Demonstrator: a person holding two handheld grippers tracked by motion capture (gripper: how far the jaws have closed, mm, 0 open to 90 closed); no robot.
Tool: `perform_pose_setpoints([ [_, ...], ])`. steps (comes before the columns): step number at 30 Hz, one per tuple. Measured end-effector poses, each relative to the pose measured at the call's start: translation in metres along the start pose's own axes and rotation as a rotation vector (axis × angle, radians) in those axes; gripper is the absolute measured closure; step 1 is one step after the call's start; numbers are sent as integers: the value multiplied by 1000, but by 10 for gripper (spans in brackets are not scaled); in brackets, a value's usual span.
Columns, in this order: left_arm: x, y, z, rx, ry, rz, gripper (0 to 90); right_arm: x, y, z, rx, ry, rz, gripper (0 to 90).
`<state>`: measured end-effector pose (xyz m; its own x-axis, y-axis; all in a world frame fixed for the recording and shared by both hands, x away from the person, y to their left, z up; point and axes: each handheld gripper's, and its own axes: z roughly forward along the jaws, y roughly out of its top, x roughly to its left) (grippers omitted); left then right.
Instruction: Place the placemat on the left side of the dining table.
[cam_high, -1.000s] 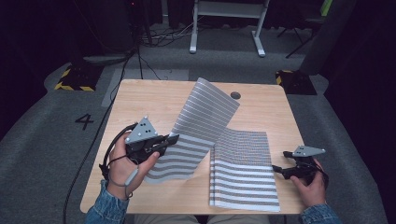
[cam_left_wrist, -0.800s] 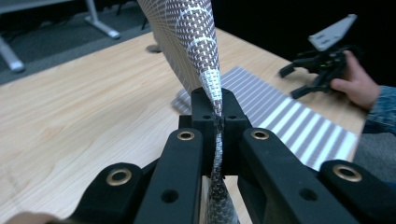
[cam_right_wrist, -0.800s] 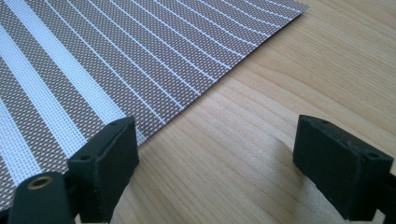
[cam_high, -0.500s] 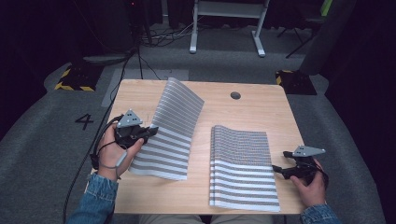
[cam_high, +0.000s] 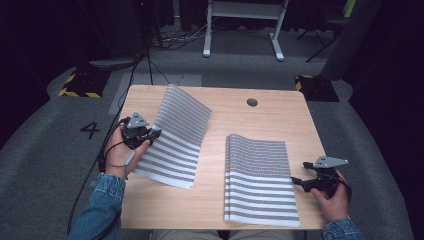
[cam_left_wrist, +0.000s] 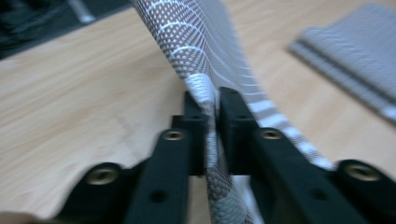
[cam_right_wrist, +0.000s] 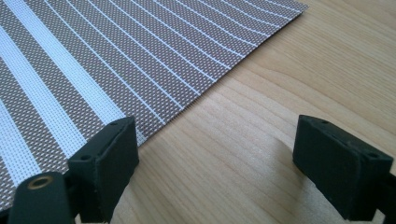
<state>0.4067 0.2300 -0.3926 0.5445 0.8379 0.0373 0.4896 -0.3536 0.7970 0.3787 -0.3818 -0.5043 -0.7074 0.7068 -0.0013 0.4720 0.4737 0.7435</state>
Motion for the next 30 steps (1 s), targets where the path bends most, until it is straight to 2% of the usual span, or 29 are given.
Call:
perform_pose_setpoints([
  [3, 13, -7, -1, -18, 222, -42, 407, 0, 0, 0, 0, 0, 0, 144],
  [4, 14, -8, -3, -16, 251, -45, 386, 0, 0, 0, 0, 0, 0, 144],
  [7, 13, -8, -6, -18, 269, -48, 366, 0, 0, 0, 0, 0, 0, 144],
  [8, 10, -8, -7, -28, 261, -49, 366, 0, 0, 0, 0, 0, 0, 144],
  [10, 3, -8, -8, -35, 220, -50, 367, 0, 0, 0, 0, 0, 0, 144],
  [12, -7, -7, -7, -34, 188, -33, 367, 0, 0, 0, 0, 0, 0, 144],
  [13, -19, -6, -5, -39, 138, -18, 367, 0, 0, 0, 0, 0, 0, 144],
  [14, -26, -5, -2, -36, 106, -11, 366, 0, 0, 0, 0, 0, 0, 144],
  [15, -33, -5, 0, -27, 79, 2, 361, 0, 0, 0, 0, 0, 0, 144],
  [16, -33, -5, 0, -27, 79, 2, 355, 0, 0, 0, 0, 0, 0, 144],
  [17, -40, -5, 3, -18, 54, 17, 355, 0, 0, 0, 0, 0, 0, 144],
  [19, -55, -6, 11, 9, 1, 25, 346, 0, 0, 0, 0, 0, 0, 144],
  [20, -69, -9, 22, 30, -44, 51, 343, 0, 0, 0, 0, 0, 0, 144],
  [21, -74, -10, 28, 48, -57, 69, 342, 0, 0, 0, 0, 0, 0, 144],
  [22, -74, -10, 28, 48, -57, 69, 342, 0, 0, 0, 0, 0, 0, 144],
  [24, -84, -13, 40, 73, -74, 79, 342, 0, 0, 0, 0, 0, 0, 144],
  [25, -90, -15, 52, 108, -88, 92, 342, 0, 0, 0, 0, 0, 0, 144],
  [26, -90, -15, 52, 108, -88, 92, 341, 0, 0, 0, 0, 0, 0, 144],
  [29, -100, -19, 74, 156, -103, 112, 333, 0, 0, 0, 0, 0, 0, 144],
  [30, -104, -21, 87, 187, -105, 116, 330, 0, 0, 0, 0, 0, 0, 144],
])
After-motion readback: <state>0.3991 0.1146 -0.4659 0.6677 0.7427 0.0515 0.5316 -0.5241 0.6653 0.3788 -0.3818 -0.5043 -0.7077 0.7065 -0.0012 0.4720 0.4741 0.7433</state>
